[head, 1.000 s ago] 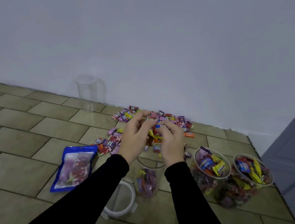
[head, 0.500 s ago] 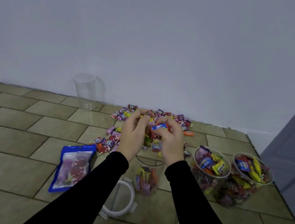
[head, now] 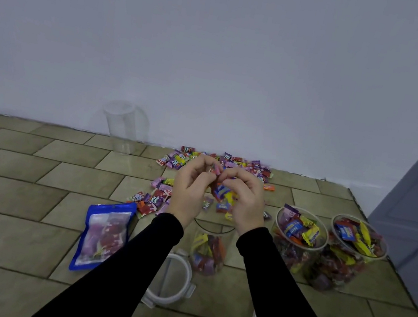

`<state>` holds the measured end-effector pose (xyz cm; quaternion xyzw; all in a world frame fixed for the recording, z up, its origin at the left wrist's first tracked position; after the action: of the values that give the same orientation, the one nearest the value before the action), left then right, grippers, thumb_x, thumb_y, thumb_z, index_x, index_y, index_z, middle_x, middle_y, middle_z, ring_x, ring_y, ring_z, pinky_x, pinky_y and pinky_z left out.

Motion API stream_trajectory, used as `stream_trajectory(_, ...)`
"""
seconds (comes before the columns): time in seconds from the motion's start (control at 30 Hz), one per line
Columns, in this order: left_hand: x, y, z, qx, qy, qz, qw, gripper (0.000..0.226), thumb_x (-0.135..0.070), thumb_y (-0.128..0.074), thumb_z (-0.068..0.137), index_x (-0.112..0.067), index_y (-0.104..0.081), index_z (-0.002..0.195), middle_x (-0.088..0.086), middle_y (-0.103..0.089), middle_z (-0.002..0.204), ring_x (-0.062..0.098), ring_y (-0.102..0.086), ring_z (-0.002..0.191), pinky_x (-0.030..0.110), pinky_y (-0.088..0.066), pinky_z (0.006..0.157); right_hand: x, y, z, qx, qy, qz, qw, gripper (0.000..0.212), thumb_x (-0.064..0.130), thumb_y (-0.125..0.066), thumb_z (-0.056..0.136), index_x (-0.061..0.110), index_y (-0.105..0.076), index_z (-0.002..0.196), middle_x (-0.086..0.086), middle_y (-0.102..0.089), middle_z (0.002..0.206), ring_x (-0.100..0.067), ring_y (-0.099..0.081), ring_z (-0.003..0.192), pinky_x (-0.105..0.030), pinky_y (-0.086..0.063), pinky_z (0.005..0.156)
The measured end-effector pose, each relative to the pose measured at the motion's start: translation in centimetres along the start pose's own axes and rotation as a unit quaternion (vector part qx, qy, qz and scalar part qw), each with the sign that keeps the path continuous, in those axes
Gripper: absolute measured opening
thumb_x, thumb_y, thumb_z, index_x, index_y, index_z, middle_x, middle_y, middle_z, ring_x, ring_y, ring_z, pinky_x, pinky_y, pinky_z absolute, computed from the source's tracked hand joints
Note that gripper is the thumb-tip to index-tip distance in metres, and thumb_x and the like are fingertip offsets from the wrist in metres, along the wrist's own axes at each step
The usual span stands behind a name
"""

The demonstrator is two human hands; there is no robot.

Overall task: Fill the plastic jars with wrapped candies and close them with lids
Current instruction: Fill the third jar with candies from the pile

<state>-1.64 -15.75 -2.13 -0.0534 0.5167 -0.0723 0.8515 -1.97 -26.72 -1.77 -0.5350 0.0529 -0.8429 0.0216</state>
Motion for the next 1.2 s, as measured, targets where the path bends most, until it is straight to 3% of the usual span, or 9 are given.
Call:
stream_trajectory(0.13, 0.1, 0.3, 0.2, 0.0, -0.02, 0.018, 1.0, 0.021, -0.024, -0.052, 0.074, -0.004, -0.057, 0.077, 0.002, -0.053, 0.063, 0.018, -0.046, 0.054, 0.025, -0.037, 0.051, -0.1, 0.4, -0.1, -0.023, 0.004, 0.016, 1.0, 0.013, 0.008, -0.052, 0.065, 0.001, -0.063, 0.063, -0.01, -0.052, 0.06, -0.007, -0.049, 0.054, -0.015, -0.036, 0.052)
stream_trajectory(0.4, 0.3, 0.6, 0.2, -0.006, -0.02, 0.048, 0.999, 0.028, -0.029, -0.054, 0.081, -0.002, -0.063, 0.08, 0.006, -0.058, 0.062, 0.023, -0.052, 0.056, 0.029, -0.042, 0.052, -0.7, 1.1, 0.0, -0.051, -0.022, -0.005, 0.998, 0.015, 0.018, -0.055, 0.068, 0.011, -0.061, 0.056, -0.008, -0.049, 0.054, -0.007, -0.044, 0.05, -0.016, -0.033, 0.049)
stream_trajectory(0.53, -0.8, 0.7, 0.8, -0.004, -0.021, 0.048, 0.999, 0.034, -0.034, -0.052, 0.083, -0.004, -0.067, 0.076, 0.01, -0.058, 0.06, 0.022, -0.053, 0.056, 0.029, -0.044, 0.056, 0.3, 1.3, 0.7, -0.061, -0.031, -0.063, 0.996, 0.032, 0.034, -0.055, 0.065, 0.004, -0.066, 0.059, -0.012, -0.057, 0.06, -0.01, -0.046, 0.056, -0.024, -0.037, 0.057)
stream_trajectory(0.6, -0.9, 1.0, 1.6, -0.013, -0.001, 0.061, 0.998, 0.033, -0.031, -0.051, 0.088, -0.006, -0.067, 0.074, 0.008, -0.059, 0.06, 0.018, -0.053, 0.057, 0.026, -0.043, 0.057, 0.3, 1.5, 1.9, -0.07, -0.064, -0.091, 0.991, 0.023, 0.028, -0.055, 0.072, 0.013, -0.065, 0.058, -0.001, -0.061, 0.062, -0.009, -0.049, 0.06, -0.026, -0.039, 0.062)
stream_trajectory(0.77, 1.3, 1.5, 5.2, 0.015, 0.063, 0.194, 0.979, 0.031, -0.028, -0.049, 0.097, -0.013, -0.067, 0.078, 0.0, -0.065, 0.071, 0.006, -0.052, 0.059, 0.023, -0.041, 0.059, -1.3, 1.6, 6.0, -0.053, -0.151, -0.192, 0.968, 0.02, 0.018, -0.053, 0.087, 0.003, -0.066, 0.085, -0.002, -0.058, 0.076, -0.016, -0.05, 0.07, -0.028, -0.04, 0.06)
stream_trajectory(0.9, 4.8, 0.6, 7.8, 0.102, 0.098, 0.314, 0.939, 0.019, -0.033, -0.052, 0.095, -0.019, -0.066, 0.093, -0.001, -0.066, 0.089, 0.01, -0.056, 0.072, 0.028, -0.044, 0.067, -3.6, 2.2, 9.5, -0.013, -0.182, -0.303, 0.935, 0.017, 0.021, -0.052, 0.087, 0.007, -0.061, 0.082, -0.002, -0.058, 0.08, -0.021, -0.053, 0.079, -0.028, -0.04, 0.069)
stream_trajectory(1.0, 7.6, 0.4, 8.9, 0.15, 0.108, 0.379, 0.907, 0.02, -0.032, -0.054, 0.095, -0.019, -0.063, 0.107, -0.001, -0.064, 0.105, 0.013, -0.057, 0.091, 0.026, -0.043, 0.077, -6.4, 3.5, 11.2, 0.013, -0.212, -0.421, 0.882, 0.012, 0.023, -0.052, 0.088, 0.014, -0.058, 0.086, -0.005, -0.061, 0.093, -0.023, -0.055, 0.09, -0.031, -0.043, 0.081)
stream_trajectory(1.13, 11.0, 0.6, 10.9, 0.197, 0.126, 0.453, 0.86, 0.033, -0.038, -0.053, 0.092, -0.022, -0.057, 0.122, 0.003, -0.048, 0.125, 0.019, -0.046, 0.113, 0.028, -0.036, 0.092, -10.1, 5.6, 12.7, 0.049, -0.243, -0.564, 0.788, 0.027, 0.031, -0.053, 0.091, 0.017, -0.063, 0.111, -0.01, -0.059, 0.123, -0.026, -0.055, 0.113, -0.033, -0.045, 0.099)
stream_trajectory(1.2, 12.0, 0.3, 11.6, 0.217, 0.124, 0.487, 0.837, 0.036, -0.036, -0.051, 0.093, -0.023, -0.053, 0.126, 0.006, -0.043, 0.13, 0.023, -0.038, 0.123, 0.031, -0.032, 0.096, -11.3, 6.5, 13.2, 0.057, -0.261, -0.59, 0.762, 0.032, 0.032, -0.053, 0.091, 0.017, -0.06, 0.119, -0.013, -0.052, 0.131, -0.028, -0.05, 0.119, -0.036, -0.042, 0.104)
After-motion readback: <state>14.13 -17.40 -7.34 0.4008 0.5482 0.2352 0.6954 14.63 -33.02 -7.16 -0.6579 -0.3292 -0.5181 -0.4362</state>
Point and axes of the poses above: each hand's wrist, its own z-axis towards the middle knuckle, its own y-axis out of the back of the hand, x = y × z, the point moved 10 cm from there along z, towards the middle knuckle
